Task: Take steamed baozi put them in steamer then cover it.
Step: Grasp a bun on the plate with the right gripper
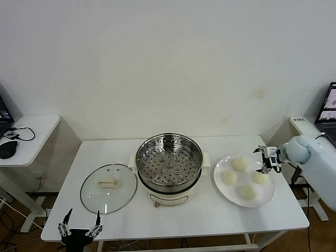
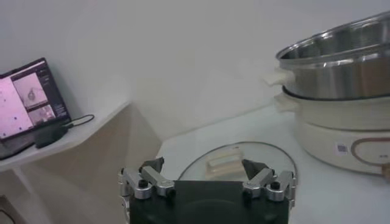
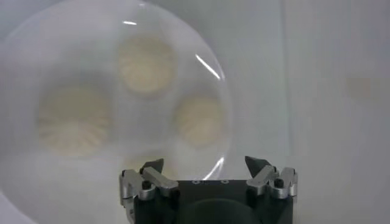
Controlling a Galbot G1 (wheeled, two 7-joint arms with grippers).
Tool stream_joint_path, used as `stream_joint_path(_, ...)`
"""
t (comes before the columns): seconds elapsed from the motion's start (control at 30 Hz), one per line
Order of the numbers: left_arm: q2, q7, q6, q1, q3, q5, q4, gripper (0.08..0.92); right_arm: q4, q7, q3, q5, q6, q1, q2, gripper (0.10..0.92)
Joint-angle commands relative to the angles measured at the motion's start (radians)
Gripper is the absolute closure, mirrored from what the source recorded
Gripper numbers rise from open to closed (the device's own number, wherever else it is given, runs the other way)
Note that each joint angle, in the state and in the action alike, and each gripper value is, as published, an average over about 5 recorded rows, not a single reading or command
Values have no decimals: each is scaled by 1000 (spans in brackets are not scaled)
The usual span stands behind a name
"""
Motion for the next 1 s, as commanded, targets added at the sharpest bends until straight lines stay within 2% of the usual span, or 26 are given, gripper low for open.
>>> stream_joint_path(0.03, 1, 0, 0, 1, -8, 5, 2, 177, -176, -50, -115, -8, 17, 116, 120, 202)
stream_joint_path(0.6, 1, 1, -2, -7, -18, 13, 22, 177, -315, -13, -68, -76, 38, 94, 236, 208)
stream_joint_path(1.0, 0, 1, -5, -14, -13, 15, 30, 177, -325, 0, -54, -109, 33, 90, 253, 315)
